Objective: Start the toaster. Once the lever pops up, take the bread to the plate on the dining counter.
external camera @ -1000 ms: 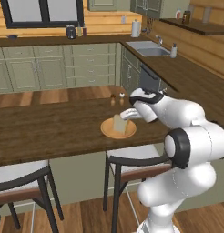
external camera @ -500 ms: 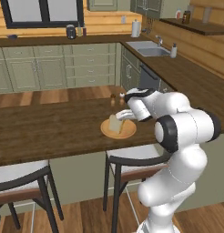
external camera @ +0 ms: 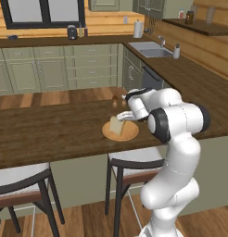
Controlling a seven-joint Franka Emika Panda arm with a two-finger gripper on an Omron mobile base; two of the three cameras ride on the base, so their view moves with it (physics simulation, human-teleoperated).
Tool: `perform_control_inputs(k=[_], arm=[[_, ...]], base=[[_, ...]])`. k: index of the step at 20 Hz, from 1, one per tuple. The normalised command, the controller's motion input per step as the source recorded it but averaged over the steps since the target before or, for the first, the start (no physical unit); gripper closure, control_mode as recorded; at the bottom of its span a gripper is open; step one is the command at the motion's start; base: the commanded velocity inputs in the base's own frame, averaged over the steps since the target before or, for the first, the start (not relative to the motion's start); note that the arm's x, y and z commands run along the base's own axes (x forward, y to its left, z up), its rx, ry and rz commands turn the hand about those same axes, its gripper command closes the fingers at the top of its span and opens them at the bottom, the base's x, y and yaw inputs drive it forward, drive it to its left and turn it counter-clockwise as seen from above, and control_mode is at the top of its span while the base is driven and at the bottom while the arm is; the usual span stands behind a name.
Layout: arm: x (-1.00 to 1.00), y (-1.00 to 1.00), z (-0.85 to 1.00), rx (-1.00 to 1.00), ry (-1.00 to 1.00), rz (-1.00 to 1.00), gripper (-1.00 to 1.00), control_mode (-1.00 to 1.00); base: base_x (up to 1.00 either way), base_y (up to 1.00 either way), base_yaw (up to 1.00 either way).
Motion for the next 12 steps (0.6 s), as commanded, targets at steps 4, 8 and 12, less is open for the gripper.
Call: perform_control_inputs(k=[4,8,12], arm=[[0.28,0.00,-0.29,0.00,0.00,0.00,1.00,-1.00],[0.06,0.00,-0.26,0.00,0.00,0.00,-1.00,-1.00],[-0.05,-0.13,-0.06,0.00,-0.01,-0.04,-1.00,-1.00]], base=[[0.00,0.00,0.00],[0.00,0.00,0.00],[0.00,0.00,0.00]])
